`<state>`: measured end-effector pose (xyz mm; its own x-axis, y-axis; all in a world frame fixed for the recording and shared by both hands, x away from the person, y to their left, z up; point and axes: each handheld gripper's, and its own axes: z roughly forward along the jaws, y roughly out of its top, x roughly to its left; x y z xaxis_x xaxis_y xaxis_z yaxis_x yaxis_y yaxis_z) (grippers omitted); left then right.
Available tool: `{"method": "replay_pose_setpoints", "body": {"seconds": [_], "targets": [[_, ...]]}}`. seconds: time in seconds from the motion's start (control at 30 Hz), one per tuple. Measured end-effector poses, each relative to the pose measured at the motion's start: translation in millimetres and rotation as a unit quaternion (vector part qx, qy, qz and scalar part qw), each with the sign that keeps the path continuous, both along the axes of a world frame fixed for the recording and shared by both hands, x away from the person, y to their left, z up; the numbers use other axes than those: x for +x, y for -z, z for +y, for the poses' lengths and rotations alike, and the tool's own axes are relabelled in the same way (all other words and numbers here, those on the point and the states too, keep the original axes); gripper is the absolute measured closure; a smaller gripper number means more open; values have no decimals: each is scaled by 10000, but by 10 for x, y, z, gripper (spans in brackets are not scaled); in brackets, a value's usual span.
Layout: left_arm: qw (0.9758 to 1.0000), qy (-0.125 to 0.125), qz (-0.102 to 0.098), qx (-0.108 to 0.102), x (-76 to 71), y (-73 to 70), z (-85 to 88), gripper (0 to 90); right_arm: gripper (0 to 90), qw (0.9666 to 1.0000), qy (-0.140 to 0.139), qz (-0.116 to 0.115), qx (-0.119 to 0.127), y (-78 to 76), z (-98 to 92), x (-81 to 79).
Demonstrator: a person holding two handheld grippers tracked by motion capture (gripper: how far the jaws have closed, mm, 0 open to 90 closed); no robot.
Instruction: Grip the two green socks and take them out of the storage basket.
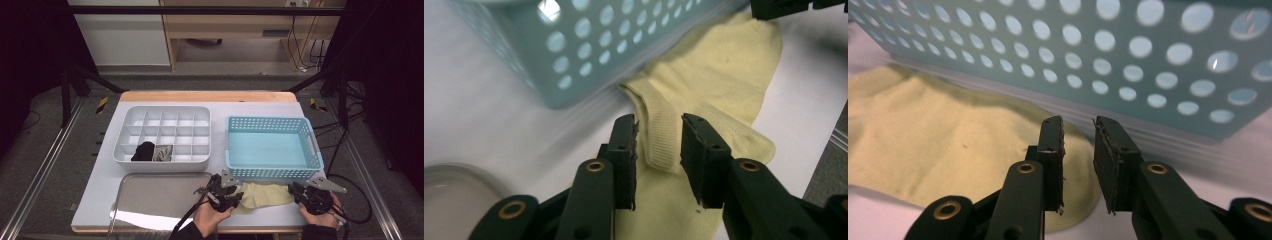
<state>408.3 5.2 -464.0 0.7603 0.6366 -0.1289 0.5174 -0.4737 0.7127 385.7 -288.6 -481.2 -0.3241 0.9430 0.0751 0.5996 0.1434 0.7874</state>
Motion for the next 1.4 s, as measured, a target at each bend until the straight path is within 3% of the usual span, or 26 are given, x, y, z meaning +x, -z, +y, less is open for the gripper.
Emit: {"method": "replay_pose_setpoints", "body": {"seconds": [0.17,0.33,0.53,0.73,0.77,0.8,0.93,1.2,1.4], "targets": [[9999,-3,14,103,0,52,-33,770,866,9999,-1,87,-57,53,-16,6],[9999,-15,-56,128,1,47,-17,861,886,9999,-3,102,-39,35,-1,-7],[9997,94,-110,-171,-41,-54,73,872,887,9999,-25,-113,25,-85,11,-62],[9987,98,-153,-481,-112,-229,367,872,887,9990,-177,-370,176,-300,91,-162],[9982,69,-176,-577,-132,-280,495,872,887,9983,-293,-441,256,-358,145,-189],[9982,69,-176,-577,-132,-280,495,872,887,9983,-293,-441,256,-358,145,-189],[9976,-67,-239,-648,-200,-346,817,871,887,9953,-691,-554,396,-439,373,-221],[9982,-214,-114,-551,-283,-260,1156,871,886,9915,-1130,-435,480,-361,700,-189],[9986,-270,-21,-463,-297,-170,1229,871,886,9908,-1233,-333,451,-270,802,-159]]}}
